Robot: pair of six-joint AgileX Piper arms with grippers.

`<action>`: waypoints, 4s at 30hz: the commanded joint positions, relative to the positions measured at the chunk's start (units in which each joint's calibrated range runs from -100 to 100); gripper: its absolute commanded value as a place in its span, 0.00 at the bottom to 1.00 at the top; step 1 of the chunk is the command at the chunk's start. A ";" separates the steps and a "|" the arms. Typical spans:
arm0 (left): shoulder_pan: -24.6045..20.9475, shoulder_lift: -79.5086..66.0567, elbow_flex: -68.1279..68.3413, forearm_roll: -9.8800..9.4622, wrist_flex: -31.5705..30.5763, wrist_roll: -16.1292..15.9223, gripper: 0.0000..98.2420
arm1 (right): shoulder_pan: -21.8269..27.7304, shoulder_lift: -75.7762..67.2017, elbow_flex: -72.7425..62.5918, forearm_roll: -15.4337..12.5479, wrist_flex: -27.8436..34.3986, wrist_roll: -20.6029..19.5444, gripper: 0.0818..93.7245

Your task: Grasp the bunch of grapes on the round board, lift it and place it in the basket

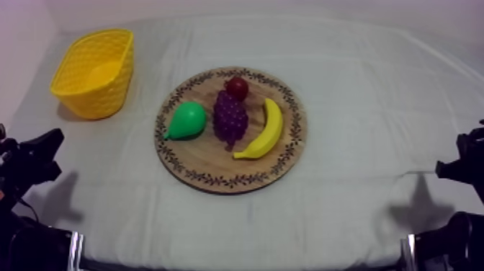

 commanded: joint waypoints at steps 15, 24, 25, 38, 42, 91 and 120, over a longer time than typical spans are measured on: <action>6.57 37.73 -32.34 4.33 18.57 2.61 0.00 | 0.00 -0.02 -0.05 -0.01 -0.03 0.00 0.00; 9.95 58.22 -55.59 4.81 38.74 9.73 0.00 | 0.00 -0.02 -0.05 -0.01 -0.03 0.05 0.00; 10.61 60.43 -57.83 4.89 40.27 10.39 0.00 | 0.00 -0.02 -0.05 -0.01 -0.03 0.05 0.00; 19.91 86.60 -81.21 3.86 48.13 15.98 0.00 | 0.00 -0.02 -0.05 -0.01 -0.03 0.05 0.00; 21.40 93.01 -87.25 3.78 48.85 16.66 0.00 | 0.00 -0.02 -0.05 -0.01 -0.03 0.05 0.00; 20.38 126.75 -105.47 2.64 48.85 16.37 0.95 | 0.00 -0.02 -0.05 -0.01 -0.03 0.05 0.00; 18.31 142.21 -115.12 4.62 50.82 11.65 0.69 | 0.00 -0.02 -0.05 -0.01 -0.03 0.05 0.00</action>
